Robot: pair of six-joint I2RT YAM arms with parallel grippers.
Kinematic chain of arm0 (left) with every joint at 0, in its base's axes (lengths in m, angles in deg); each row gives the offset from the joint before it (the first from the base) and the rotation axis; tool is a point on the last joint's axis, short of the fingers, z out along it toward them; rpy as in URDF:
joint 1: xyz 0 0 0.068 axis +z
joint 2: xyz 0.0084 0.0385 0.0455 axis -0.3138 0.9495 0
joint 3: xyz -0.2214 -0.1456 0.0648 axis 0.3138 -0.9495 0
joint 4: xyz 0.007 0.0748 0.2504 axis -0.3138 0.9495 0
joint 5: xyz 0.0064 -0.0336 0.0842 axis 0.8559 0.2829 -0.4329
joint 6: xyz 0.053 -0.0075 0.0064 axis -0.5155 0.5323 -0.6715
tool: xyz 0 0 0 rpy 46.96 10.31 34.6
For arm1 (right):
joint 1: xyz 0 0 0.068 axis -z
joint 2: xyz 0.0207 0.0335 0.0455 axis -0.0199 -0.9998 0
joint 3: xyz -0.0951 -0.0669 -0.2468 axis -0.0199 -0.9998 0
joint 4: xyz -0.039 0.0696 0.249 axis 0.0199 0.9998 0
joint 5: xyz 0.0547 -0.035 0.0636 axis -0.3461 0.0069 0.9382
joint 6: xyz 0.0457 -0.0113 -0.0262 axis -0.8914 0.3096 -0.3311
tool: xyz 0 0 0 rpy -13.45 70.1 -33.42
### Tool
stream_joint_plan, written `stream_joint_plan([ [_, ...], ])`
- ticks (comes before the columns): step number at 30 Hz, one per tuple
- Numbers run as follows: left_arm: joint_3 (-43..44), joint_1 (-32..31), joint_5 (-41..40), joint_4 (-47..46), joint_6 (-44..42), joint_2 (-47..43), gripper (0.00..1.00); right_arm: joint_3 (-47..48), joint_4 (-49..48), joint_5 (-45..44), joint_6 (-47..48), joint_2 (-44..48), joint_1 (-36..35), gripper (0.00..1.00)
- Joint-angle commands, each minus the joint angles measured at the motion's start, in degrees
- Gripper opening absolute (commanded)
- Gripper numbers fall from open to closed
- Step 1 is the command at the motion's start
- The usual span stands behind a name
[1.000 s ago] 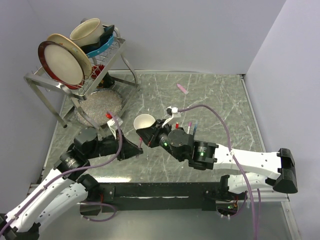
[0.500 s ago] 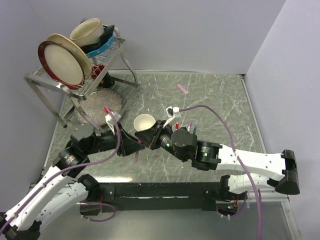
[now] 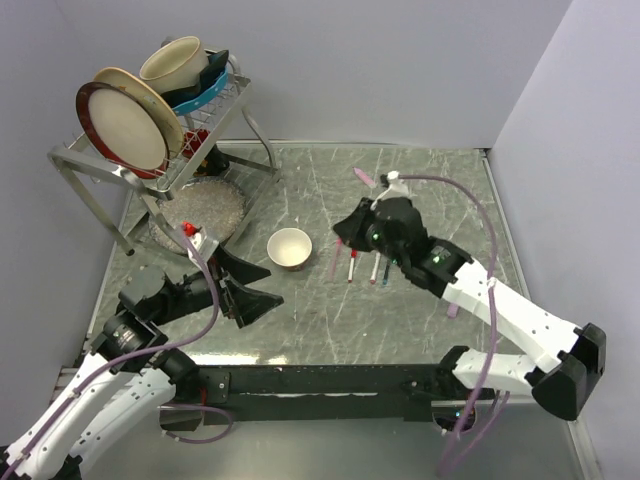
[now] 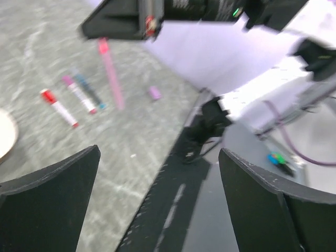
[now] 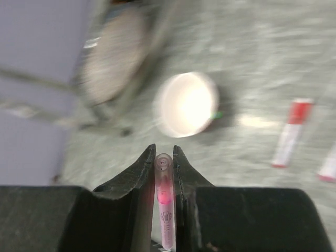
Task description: Insert the pens into the pen caps
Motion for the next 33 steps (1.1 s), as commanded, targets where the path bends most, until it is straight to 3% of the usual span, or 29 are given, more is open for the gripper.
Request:
stream_joint_plan([
  [1,-2.1,0.2,-7.7,4.1,-3.6,0.4,0.99,0.5,7.9,3.3,6.1,-3.1,10.5,0.0],
  [7,-1.8,0.2,-15.4,6.4,-4.3,-0.2,0.99,1.8,5.6,5.6,9.1,-13.5,19.3,0.01],
  [11,-2.5,0.2,-16.4,6.3,-4.6,-2.4,0.99,5.5,6.8,6.0,9.7,-23.8,21.6,0.01],
  [19,-2.7,0.2,-18.4,6.5,-4.8,-5.8,0.99,9.3,8.1,5.3,10.2,-35.8,22.7,0.08],
  [22,-2.7,0.2,-18.3,6.5,-4.9,-5.8,0.99,9.4,7.3,5.5,9.8,-37.8,22.7,0.11],
  [30,-2.7,0.2,-18.6,6.6,-4.8,-6.5,0.99,10.8,9.1,2.4,9.2,-39.5,22.6,0.34],
  [33,-2.8,0.2,-18.9,6.5,-4.7,-6.8,0.99,11.0,10.4,1.5,9.3,-37.9,22.7,0.38],
])
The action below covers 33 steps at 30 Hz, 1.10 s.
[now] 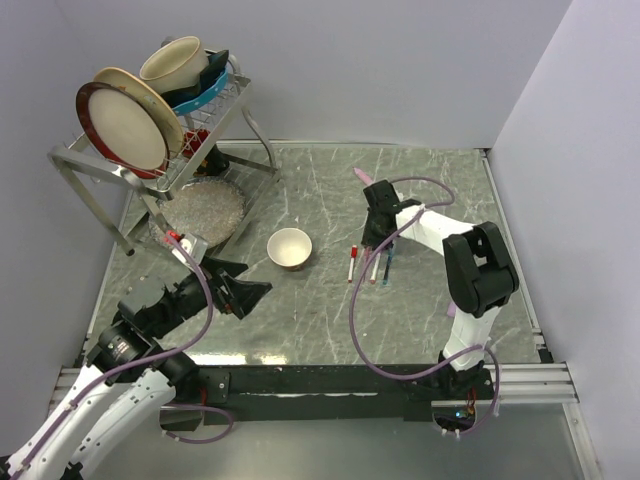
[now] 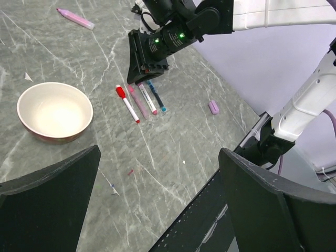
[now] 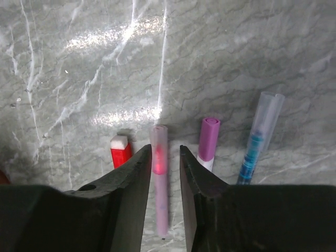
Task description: Insert the pens into the pen caps
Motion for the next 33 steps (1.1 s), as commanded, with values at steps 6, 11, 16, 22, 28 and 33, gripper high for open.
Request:
stream_joint_plan([
  [6,-1.0,0.2,-1.2,-3.0,0.2,-2.5,0.99,2.9,5.4,-7.9,2.6,10.4,1.6,0.42],
  [11,-3.4,0.2,-0.2,-6.0,2.4,-3.7,0.99,1.5,7.4,-11.8,6.9,15.8,11.9,0.45],
  [16,-2.7,0.2,-2.0,-4.8,3.0,-2.4,0.99,2.3,7.7,-9.9,10.7,16.9,22.5,0.52],
  [22,-1.2,0.2,-2.6,-3.1,0.0,-1.6,0.99,8.3,-2.7,4.8,21.8,11.6,24.1,0.64],
  [28,-2.4,0.2,-3.8,-3.7,-0.5,-6.2,0.99,25.6,-0.7,7.9,26.1,-3.5,21.2,0.7],
  [33,-3.0,0.4,-5.4,-4.2,-0.7,-7.9,0.99,40.2,0.1,9.1,28.8,-15.8,16.9,0.69],
])
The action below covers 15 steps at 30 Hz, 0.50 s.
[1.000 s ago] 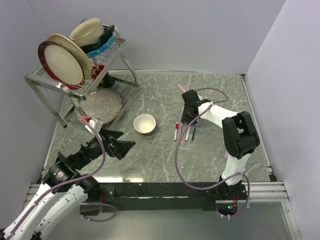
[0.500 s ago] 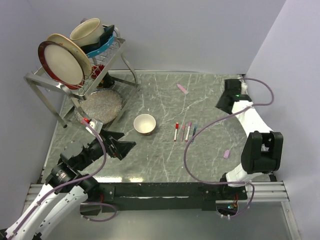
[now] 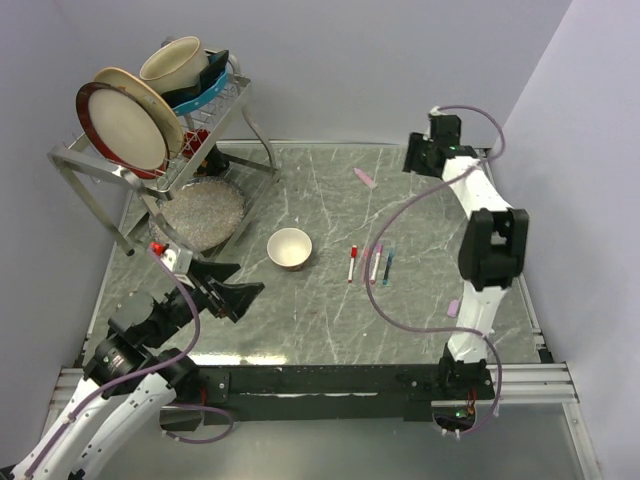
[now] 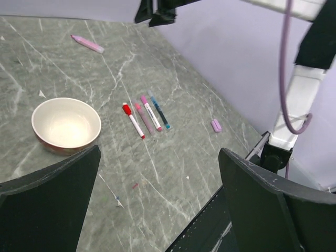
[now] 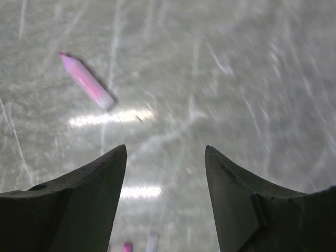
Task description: Insert the pens into the pen caps
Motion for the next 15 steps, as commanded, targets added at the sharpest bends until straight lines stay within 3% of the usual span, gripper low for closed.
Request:
stream_joint_plan([
  [1,0.6,0.4,-2.3,-2.1,-1.5,-1.1,0.99,11.0,-0.7,2.4,5.7,-8.1,-5.3,0.69],
  [6,0.8,0.5,-2.1,-2.0,-1.2,-0.2,0.99,23.2,0.5,-2.3,7.5,-18.6,-8.7,0.69],
  [10,1.2,0.5,-2.3,-1.5,-1.0,1.1,1.0,30.3,1.9,-0.6,6.5,-23.6,-9.5,0.69],
  [12,1.3,0.6,-2.6,-1.4,-1.0,1.4,0.99,33.1,2.3,-3.8,5.4,-25.0,-9.9,0.69],
  [15,1.1,0.6,-2.6,-1.7,-0.9,1.3,1.0,31.8,2.7,-1.5,1.9,-23.8,-9.8,0.69],
])
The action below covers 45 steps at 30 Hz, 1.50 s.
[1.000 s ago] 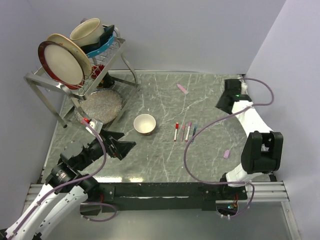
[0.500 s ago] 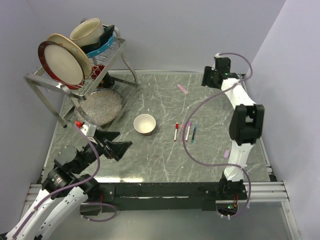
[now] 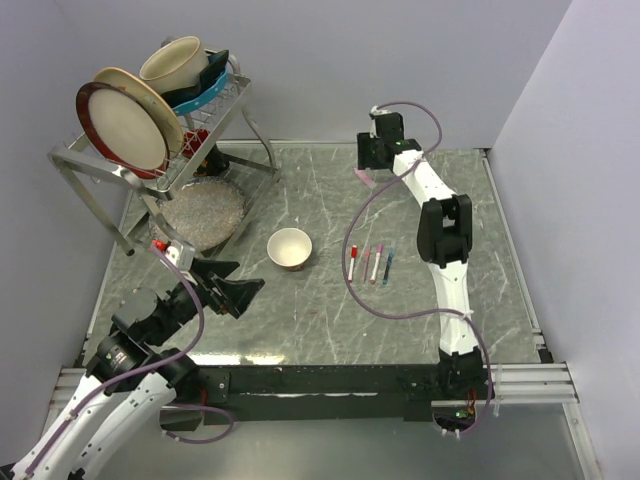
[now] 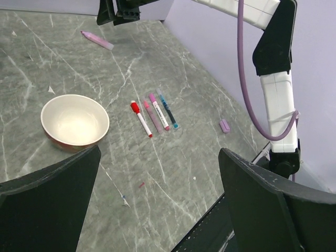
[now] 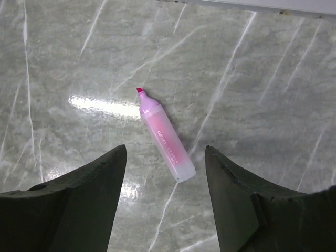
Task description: Insert the pens into the pen caps
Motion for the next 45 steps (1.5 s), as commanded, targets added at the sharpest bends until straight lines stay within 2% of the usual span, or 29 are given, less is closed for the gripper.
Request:
stream_joint_plan([
  [1,1.0,0.3,-0.9,-1.6,-0.3,0.1,0.99,1.7,0.4,1.3,-4.2,2.9,0.9,0.69],
  [5,1.1,0.3,-0.8,-1.2,-0.4,0.0,0.99,-5.9,-5.1,1.7,-15.1,7.9,1.3,0.69],
  [6,1.1,0.3,-0.6,-1.3,-0.4,0.0,0.99,-7.8,-6.4,2.9,-20.7,8.1,1.6,0.69],
  [9,1.1,0.4,-0.4,-1.3,-0.5,0.2,1.0,-9.1,-10.8,8.1,-31.2,6.4,3.2,0.69],
  [13,1.2,0.4,-0.5,-1.0,-0.5,0.0,0.99,-9.2,-17.9,11.3,-40.1,3.2,4.8,0.69],
  [16,1.1,0.4,-0.7,-1.1,-0.5,-0.3,0.99,-7.9,-20.8,10.1,-41.0,1.1,5.0,0.69],
  [22,1.1,0.4,-0.7,-1.2,-0.6,-0.3,0.99,-1.9,-17.4,10.8,-42.8,-3.7,5.0,0.7],
  [25,1.1,0.4,-0.7,-1.2,-0.6,0.0,0.99,-4.7,-19.9,13.5,-45.8,-3.4,5.0,0.69],
  [30,1.2,0.4,-0.7,-1.0,-0.6,0.1,0.99,-11.3,-23.9,11.8,-48.9,-1.3,4.8,0.69],
  [34,1.1,0.4,-0.8,-1.0,-0.5,-0.4,1.0,-9.6,-22.5,13.3,-50.8,-3.2,4.3,0.69],
  [45,1.1,0.4,-0.8,-0.9,-0.6,-0.8,0.99,-8.0,-18.2,15.2,-46.9,-5.0,2.2,0.68],
])
